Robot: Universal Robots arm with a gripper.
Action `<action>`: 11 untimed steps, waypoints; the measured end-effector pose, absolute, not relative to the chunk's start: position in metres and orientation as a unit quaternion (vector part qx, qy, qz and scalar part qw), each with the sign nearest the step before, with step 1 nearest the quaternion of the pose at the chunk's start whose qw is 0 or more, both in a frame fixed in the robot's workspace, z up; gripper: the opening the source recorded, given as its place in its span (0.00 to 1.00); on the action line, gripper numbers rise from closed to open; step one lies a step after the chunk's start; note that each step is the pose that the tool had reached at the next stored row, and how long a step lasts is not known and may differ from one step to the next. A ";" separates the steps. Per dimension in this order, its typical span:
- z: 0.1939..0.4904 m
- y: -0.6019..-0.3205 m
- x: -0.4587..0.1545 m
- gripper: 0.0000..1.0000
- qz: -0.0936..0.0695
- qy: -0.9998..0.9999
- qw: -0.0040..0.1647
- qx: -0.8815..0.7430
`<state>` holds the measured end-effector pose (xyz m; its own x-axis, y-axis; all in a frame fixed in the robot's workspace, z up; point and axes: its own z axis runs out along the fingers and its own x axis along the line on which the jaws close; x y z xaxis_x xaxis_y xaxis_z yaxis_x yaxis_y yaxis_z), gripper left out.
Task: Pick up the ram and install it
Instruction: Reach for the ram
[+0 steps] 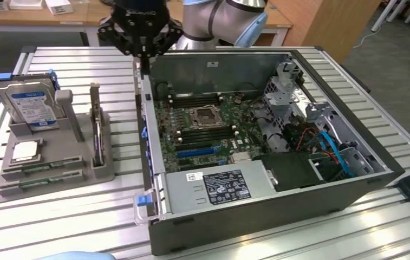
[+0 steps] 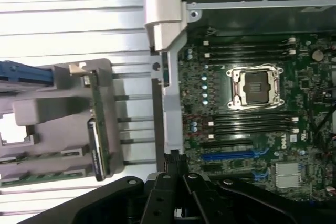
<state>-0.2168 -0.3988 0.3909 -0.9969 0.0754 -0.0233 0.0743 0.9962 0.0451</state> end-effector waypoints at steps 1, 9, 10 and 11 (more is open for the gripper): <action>0.391 -0.399 -0.221 0.10 0.022 0.999 0.012 0.037; 0.390 -0.399 -0.258 0.10 0.022 0.999 0.012 0.037; 0.390 -0.399 -0.262 0.10 0.022 0.999 0.012 0.037; 0.389 -0.399 -0.267 0.10 0.022 0.999 0.013 0.037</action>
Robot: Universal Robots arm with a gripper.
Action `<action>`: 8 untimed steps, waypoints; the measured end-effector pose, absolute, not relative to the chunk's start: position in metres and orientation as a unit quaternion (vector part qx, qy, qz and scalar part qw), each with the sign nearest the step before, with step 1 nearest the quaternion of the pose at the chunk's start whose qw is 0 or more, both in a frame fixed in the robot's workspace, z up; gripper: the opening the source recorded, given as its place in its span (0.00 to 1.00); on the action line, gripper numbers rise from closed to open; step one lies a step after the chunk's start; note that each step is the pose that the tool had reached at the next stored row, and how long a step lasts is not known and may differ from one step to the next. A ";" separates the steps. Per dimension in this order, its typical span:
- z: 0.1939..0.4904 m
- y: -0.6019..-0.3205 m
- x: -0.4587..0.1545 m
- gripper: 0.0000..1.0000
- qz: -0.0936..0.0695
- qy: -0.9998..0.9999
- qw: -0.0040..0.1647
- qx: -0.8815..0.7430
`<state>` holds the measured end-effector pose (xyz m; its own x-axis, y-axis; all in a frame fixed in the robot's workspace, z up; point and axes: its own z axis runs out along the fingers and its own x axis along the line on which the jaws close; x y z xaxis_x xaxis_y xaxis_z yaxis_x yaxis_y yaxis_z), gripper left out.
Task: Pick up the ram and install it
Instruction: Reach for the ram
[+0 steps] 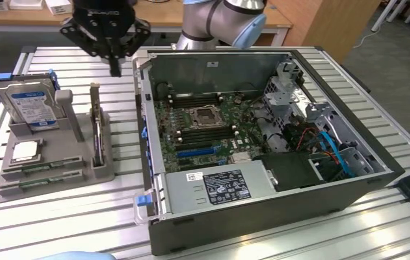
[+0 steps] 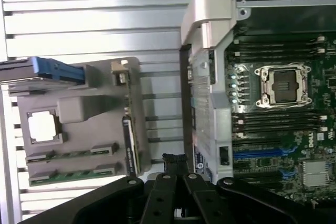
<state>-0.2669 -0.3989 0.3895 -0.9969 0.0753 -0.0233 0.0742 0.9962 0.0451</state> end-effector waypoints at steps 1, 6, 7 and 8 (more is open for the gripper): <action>0.389 -0.399 -0.271 0.10 0.022 0.999 0.012 0.037; 0.389 -0.399 -0.294 0.10 0.022 0.999 0.012 0.037; 0.389 -0.399 -0.299 0.10 0.022 0.999 0.013 0.037; 0.388 -0.399 -0.303 0.10 0.022 0.999 0.013 0.037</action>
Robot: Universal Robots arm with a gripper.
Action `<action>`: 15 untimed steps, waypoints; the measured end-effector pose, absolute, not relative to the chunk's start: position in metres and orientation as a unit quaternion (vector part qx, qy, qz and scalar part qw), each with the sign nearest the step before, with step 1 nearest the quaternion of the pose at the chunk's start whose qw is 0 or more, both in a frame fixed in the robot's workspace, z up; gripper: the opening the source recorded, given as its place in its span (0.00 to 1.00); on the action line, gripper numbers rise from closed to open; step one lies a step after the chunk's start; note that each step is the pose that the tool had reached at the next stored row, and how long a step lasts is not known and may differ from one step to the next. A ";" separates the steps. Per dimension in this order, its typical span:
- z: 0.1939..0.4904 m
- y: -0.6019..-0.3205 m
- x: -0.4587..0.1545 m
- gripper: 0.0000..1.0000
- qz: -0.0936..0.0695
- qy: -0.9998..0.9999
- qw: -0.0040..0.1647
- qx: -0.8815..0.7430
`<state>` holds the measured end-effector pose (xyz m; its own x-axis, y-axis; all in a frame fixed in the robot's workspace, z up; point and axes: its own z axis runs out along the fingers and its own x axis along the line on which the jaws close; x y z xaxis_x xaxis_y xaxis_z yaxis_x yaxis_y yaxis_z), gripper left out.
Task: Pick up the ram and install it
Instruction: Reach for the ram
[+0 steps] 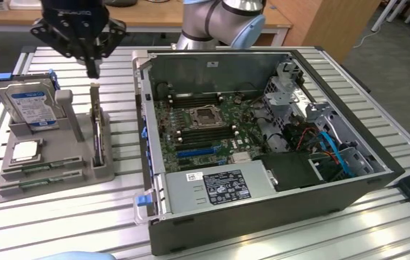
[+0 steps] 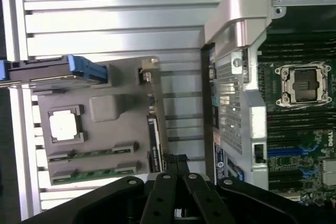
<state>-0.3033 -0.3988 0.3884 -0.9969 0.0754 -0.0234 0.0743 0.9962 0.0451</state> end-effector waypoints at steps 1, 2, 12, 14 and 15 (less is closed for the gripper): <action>0.388 -0.399 -0.308 0.10 0.022 0.999 0.013 0.037; 0.388 -0.399 -0.312 0.10 0.022 0.999 0.012 0.037; 0.387 -0.399 -0.358 0.10 0.022 0.999 0.012 0.037; 0.386 -0.399 -0.367 0.10 0.022 0.999 0.012 0.037; 0.386 -0.399 -0.371 0.10 0.022 0.999 0.012 0.037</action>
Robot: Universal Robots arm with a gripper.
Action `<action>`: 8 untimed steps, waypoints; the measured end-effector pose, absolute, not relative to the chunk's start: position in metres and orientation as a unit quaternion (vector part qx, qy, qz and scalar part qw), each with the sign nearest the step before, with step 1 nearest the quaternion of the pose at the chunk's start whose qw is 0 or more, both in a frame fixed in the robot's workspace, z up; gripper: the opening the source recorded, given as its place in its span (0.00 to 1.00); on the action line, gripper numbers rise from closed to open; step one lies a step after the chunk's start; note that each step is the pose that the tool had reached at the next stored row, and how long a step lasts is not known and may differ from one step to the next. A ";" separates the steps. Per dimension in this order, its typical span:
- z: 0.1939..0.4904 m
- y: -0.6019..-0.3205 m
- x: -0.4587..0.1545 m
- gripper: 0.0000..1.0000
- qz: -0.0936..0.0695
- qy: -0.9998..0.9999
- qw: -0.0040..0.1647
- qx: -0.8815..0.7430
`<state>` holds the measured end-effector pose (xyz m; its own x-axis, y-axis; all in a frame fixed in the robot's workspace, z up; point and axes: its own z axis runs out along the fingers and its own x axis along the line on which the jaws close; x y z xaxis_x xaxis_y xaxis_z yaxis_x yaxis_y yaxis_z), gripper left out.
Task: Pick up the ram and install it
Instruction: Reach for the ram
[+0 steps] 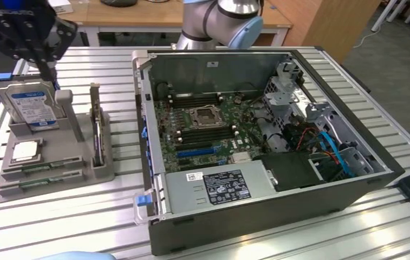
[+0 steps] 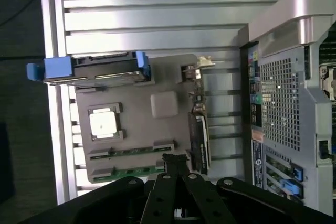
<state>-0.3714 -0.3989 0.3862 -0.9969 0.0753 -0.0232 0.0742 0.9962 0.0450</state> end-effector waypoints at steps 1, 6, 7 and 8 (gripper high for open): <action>0.386 -0.399 -0.376 0.10 0.022 0.999 0.012 0.037; 0.385 -0.399 -0.399 0.10 0.022 0.999 0.013 0.037; 0.385 -0.399 -0.403 0.10 0.022 0.999 0.012 0.037; 0.385 -0.399 -0.408 0.10 0.022 0.999 0.012 0.037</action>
